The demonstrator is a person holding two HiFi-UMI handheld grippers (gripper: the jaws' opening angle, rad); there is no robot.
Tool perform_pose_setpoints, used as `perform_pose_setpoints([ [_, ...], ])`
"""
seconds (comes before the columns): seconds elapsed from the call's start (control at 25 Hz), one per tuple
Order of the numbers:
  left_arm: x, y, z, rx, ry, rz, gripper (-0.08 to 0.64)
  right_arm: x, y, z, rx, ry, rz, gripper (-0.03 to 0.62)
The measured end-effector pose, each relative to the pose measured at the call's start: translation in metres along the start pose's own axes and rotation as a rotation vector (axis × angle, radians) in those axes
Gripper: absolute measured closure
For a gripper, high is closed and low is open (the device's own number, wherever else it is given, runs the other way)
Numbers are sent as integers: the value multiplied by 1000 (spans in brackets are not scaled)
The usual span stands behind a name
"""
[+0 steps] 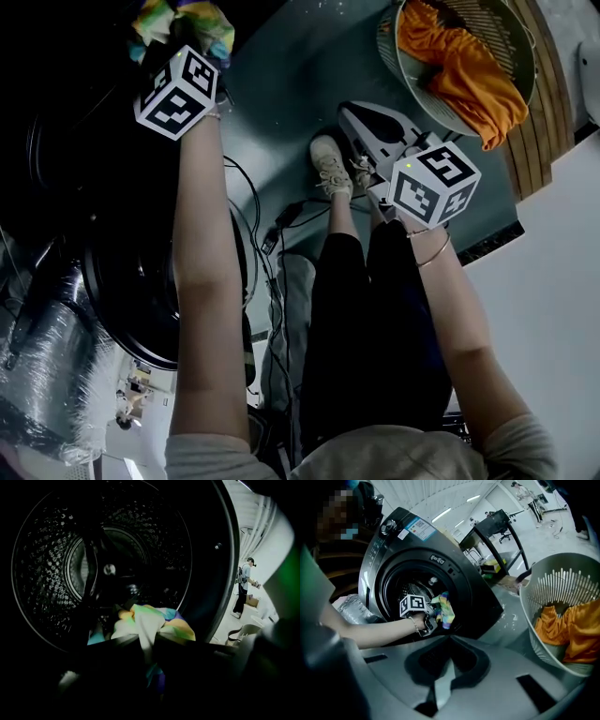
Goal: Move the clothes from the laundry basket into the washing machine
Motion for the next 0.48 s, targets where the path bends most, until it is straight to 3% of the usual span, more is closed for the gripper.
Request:
perform_pose_setpoints([
  [0.2, 14, -9, -48, 12, 177, -4, 503, 4, -4, 0, 5, 5, -6, 581],
  [0.28, 20, -9, -53, -6, 184, 1, 480, 6, -6, 1, 10, 6, -14, 581],
  [0.36, 24, -10, -47, -51, 127, 2, 271, 7, -8, 3, 14, 2, -22, 581],
  [0.48, 11, -12, -35, -53, 91, -54, 207, 7, -10, 3, 17, 1, -28, 581],
])
Point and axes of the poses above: the fingertips, and each gripper's own axes: x forward along the fingers, y to its right, z out of its underside, the point moved 10 cm from there along -x, backward along the fingers, and after that the axes turned 6 degrees about -x, right-handed, at the moved point
